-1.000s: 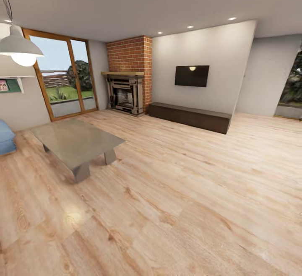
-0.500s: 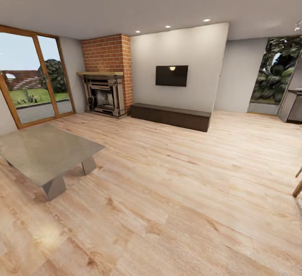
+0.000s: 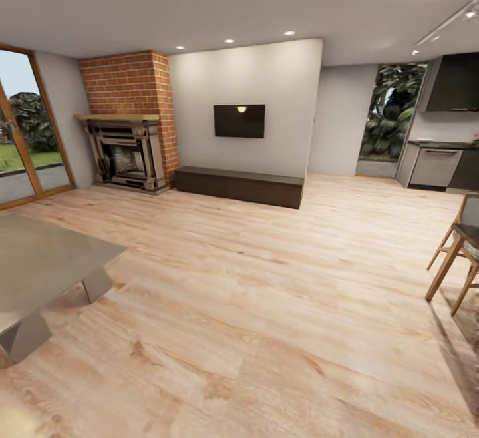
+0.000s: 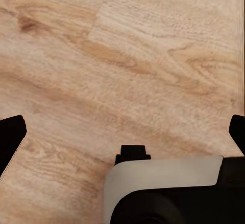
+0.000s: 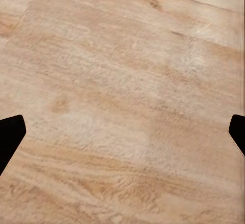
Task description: In the kitchen, take the Vidalia onion out of the sink, dice it on the chopping board with the paring knife, put the diced onion into the bowl on the countertop, then place both the paring knife and the chopping board into the sink.
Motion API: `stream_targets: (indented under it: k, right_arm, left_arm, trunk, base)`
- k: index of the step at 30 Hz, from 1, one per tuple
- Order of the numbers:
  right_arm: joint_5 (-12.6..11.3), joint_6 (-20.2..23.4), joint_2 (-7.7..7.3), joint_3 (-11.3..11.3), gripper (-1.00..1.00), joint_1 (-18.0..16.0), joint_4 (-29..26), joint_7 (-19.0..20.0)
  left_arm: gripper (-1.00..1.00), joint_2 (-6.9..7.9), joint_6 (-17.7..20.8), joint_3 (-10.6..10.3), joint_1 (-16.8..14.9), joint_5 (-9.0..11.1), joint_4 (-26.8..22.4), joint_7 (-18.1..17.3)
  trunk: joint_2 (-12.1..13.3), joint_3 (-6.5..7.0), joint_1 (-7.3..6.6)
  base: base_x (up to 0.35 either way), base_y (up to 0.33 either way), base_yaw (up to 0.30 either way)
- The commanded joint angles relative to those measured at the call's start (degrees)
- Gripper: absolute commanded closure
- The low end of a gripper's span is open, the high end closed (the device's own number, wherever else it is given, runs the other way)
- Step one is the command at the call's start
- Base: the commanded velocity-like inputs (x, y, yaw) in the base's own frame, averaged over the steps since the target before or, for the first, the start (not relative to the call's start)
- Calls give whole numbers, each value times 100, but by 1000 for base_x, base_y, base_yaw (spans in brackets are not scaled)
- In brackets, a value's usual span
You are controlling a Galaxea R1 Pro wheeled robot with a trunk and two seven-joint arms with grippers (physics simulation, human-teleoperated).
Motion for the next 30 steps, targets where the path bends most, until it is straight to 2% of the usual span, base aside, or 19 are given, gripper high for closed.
stream_targets:
  k: [1, 13, 26, 30]
  right_arm:
    - [-2, -11, 2, -2, -100, -2, 0, -13]
    - [-8, -24, -6, -2, -100, -2, -3, -13]
    - [-8, -22, -6, -2, -100, -2, -1, -13]
    - [-3, -21, -3, -2, -100, -2, -4, -13]
  left_arm:
    - [-100, 1, -15, 1, 0, -1, -1, 1]
    - [-100, 9, -15, 4, 0, -1, -3, 1]
    - [-100, 45, -15, 6, 0, -1, -6, 1]
    - [-100, 45, -15, 5, 0, -1, -7, 1]
  trunk:
    - [-2, -2, 3]
    - [-2, 30, 3]
    - [-2, 68, 3]
    - [-2, 74, 3]
  base:
    - [316, -76, -278]
    - [316, -71, -278]
    - [317, -5, -278]
    - [318, 0, -127]
